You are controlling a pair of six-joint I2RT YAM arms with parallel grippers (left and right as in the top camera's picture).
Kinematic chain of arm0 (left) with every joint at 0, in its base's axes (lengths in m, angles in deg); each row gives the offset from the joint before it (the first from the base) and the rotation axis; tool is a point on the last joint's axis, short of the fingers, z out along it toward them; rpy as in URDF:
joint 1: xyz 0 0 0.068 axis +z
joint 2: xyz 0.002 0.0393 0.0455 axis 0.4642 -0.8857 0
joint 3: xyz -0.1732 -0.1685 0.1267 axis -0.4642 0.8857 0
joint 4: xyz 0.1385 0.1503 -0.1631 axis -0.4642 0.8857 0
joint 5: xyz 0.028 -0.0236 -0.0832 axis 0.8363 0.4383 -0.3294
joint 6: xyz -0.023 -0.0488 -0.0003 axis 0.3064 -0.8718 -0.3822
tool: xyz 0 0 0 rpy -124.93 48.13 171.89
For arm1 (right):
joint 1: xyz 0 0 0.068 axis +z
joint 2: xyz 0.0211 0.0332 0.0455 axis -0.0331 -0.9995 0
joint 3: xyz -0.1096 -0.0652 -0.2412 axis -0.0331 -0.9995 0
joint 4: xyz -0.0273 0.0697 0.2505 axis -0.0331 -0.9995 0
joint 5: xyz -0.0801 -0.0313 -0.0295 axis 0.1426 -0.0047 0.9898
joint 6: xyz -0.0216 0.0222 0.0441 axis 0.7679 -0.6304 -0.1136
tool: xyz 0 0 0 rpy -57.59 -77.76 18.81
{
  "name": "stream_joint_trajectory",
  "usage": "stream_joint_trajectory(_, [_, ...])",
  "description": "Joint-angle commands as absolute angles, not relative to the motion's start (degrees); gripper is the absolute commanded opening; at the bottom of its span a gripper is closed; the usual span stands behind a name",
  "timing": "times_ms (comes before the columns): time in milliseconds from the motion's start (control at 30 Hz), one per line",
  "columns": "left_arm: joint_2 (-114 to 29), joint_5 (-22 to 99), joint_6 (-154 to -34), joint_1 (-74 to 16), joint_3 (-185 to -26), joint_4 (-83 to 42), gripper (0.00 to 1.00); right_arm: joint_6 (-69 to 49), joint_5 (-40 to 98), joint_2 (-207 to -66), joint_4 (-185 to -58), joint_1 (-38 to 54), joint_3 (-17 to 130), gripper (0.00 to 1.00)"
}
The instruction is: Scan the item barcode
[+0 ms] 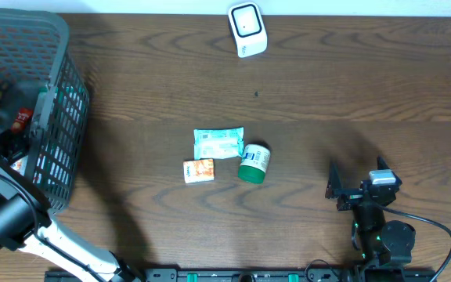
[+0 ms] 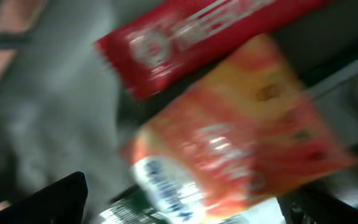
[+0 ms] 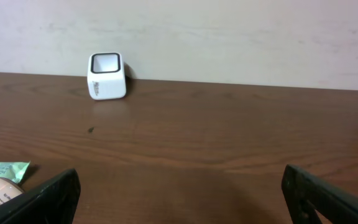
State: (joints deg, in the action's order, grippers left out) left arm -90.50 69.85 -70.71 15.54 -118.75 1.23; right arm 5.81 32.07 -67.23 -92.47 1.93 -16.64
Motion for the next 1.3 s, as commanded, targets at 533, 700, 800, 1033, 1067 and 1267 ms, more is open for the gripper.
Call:
stream_joint_trajectory(533, [-91.0, 42.8, -70.7, 15.2, -120.0, -11.7, 0.98, 5.0, 32.2, -67.1, -92.7, 1.6, -16.7, 0.99])
stream_joint_trajectory(700, [-89.6, 51.2, -64.5, 15.1, -121.6, -9.9, 0.98, 5.0, 32.2, -67.1, -92.7, 1.6, -16.7, 0.99])
stream_joint_trajectory(800, [-89.6, 52.3, -59.4, 15.0, -121.6, -9.9, 0.98, 5.0, 32.2, -67.1, -92.7, 1.6, -16.7, 0.99])
stream_joint_trajectory(1033, [-91.3, 59.4, -51.2, 13.1, -121.5, -11.2, 0.98, 5.0, 32.2, -67.1, -92.7, 1.6, -16.7, 0.99])
stream_joint_trajectory(1067, [-91.7, 59.8, -49.5, 12.8, -121.4, -11.4, 0.98, 5.0, 32.2, -67.1, -92.7, 1.6, -16.7, 0.99])
stream_joint_trajectory(1267, [-94.8, 60.3, -48.2, 11.2, -121.0, -15.3, 0.98, 5.0, 32.2, -67.1, -92.7, 1.6, -16.7, 0.99])
